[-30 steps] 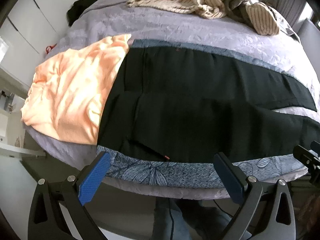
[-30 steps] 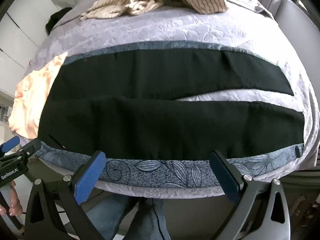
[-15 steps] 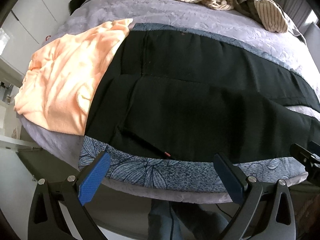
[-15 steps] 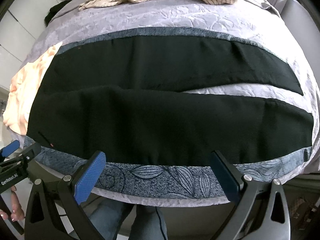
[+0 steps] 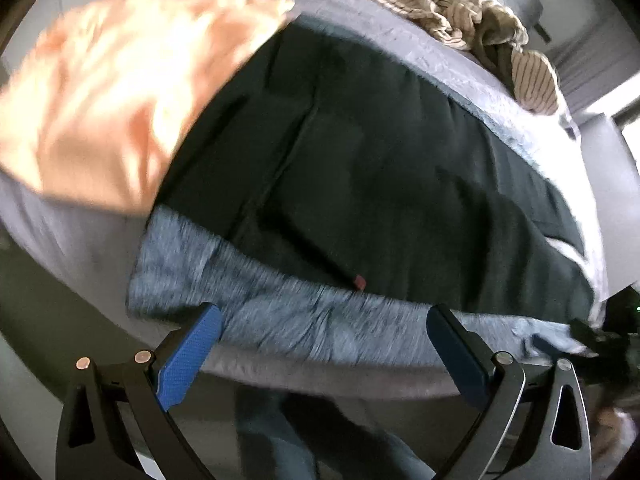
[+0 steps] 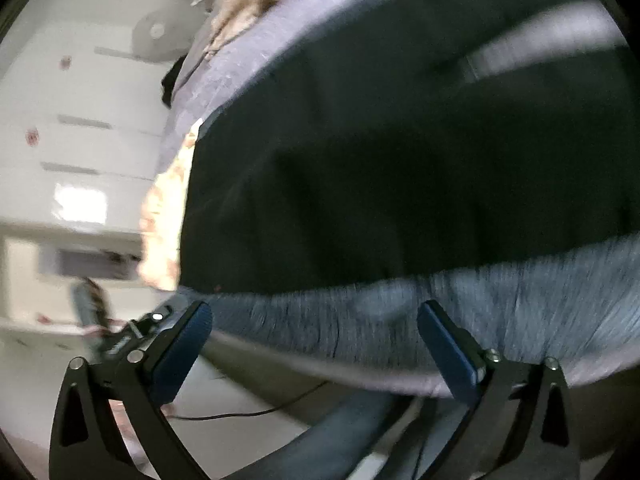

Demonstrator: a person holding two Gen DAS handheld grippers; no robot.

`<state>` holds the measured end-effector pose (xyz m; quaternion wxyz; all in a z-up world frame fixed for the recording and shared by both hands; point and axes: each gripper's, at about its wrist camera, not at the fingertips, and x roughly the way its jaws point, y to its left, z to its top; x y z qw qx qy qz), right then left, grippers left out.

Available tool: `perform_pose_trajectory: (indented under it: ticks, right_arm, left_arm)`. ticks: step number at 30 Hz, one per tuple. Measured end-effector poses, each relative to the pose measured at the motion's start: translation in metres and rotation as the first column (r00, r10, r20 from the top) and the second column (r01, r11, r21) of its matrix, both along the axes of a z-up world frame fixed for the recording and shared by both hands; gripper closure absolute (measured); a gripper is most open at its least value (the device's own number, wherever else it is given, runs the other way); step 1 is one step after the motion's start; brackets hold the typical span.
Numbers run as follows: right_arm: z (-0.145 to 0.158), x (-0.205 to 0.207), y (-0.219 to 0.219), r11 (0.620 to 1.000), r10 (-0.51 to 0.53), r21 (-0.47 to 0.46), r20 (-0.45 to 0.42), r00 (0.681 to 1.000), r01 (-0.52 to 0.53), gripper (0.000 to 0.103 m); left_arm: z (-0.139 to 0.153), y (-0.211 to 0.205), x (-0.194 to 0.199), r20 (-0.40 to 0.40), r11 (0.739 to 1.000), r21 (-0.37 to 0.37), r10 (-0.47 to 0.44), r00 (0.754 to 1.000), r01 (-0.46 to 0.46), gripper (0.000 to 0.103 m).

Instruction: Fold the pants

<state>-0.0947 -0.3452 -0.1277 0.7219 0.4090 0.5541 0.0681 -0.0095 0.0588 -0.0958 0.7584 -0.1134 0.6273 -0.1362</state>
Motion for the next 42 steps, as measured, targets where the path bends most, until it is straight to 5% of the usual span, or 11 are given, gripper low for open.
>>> perform_pose_trajectory:
  ticks: [3,8,12,16,20,24,26,28,29,36,42]
  right_arm:
    - [-0.030,-0.024,-0.008,0.988,-0.050,0.143,-0.055,0.997,0.057,0.022]
    - [-0.054,-0.033,-0.010,0.968,-0.090,0.225,-0.103,0.991,0.111,0.024]
    - [-0.060,-0.033,-0.011,0.956,-0.102,0.265,-0.114,0.988,0.129,0.024]
    - [-0.049,-0.028,-0.018,0.931,-0.161,0.324,-0.047,0.986,0.168,0.025]
    - [-0.026,-0.015,-0.024,0.913,-0.213,0.368,0.055,0.976,0.178,0.025]
    - [-0.041,-0.018,-0.020,0.921,-0.197,0.342,-0.008,0.980,0.187,0.029]
    - [-0.050,-0.026,-0.023,0.915,-0.215,0.340,-0.042,0.976,0.217,0.046]
    - [-0.062,-0.032,-0.026,0.901,-0.252,0.342,-0.093,0.963,0.269,0.094]
    - [-0.063,-0.033,-0.028,0.900,-0.266,0.328,-0.110,0.958,0.287,0.096]
    - [0.024,0.004,-0.033,0.957,-0.188,0.242,0.097,0.977,0.160,0.096]
    - [0.088,0.096,-0.061,0.989,-0.088,0.138,0.229,0.969,0.057,0.096]
  left_arm:
    - [-0.016,0.011,-0.008,-0.050,0.999,-0.040,-0.013,0.999,0.011,0.000]
    - [-0.037,0.012,-0.002,-0.104,0.992,-0.116,0.031,0.994,-0.043,0.000]
    - [-0.031,0.006,0.010,-0.068,0.985,-0.156,0.059,0.996,-0.069,0.000]
    - [-0.021,-0.003,0.022,-0.065,0.986,-0.160,0.044,0.997,-0.054,0.032]
    - [-0.009,-0.005,0.027,-0.025,0.984,-0.177,0.028,0.999,-0.032,0.032]
    - [-0.029,-0.006,0.029,-0.073,0.990,-0.134,0.032,0.997,-0.042,0.033]
    - [-0.035,-0.007,0.032,-0.087,0.993,-0.109,0.037,0.995,-0.046,0.056]
    - [-0.035,-0.006,0.034,-0.100,0.990,-0.128,0.046,0.994,-0.059,0.077]
    - [-0.032,-0.005,0.037,-0.104,0.989,-0.136,0.044,0.994,-0.058,0.083]
    - [0.046,-0.016,0.063,0.051,0.988,-0.150,0.044,0.998,-0.036,0.083]
    - [0.078,-0.044,0.137,0.161,0.988,-0.155,0.037,0.986,-0.012,0.083]
